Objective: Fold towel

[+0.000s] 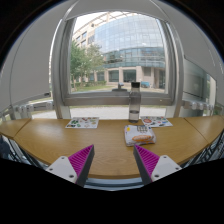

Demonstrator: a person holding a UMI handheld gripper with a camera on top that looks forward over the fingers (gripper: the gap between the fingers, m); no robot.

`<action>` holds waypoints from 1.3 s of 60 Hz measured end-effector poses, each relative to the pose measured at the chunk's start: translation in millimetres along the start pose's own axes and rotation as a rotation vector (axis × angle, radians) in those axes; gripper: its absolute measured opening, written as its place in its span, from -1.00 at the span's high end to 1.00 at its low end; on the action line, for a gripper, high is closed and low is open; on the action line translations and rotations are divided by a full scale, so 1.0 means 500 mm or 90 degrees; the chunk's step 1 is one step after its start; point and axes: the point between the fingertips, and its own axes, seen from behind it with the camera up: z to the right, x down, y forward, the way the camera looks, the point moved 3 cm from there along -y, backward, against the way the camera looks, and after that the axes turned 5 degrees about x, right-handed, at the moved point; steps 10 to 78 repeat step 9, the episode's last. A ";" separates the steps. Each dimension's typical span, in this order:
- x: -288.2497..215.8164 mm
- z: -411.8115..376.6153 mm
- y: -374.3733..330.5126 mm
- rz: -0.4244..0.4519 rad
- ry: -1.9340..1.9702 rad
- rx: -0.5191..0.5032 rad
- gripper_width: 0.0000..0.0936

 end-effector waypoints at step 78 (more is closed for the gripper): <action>0.006 -0.008 -0.012 -0.001 -0.001 -0.002 -0.70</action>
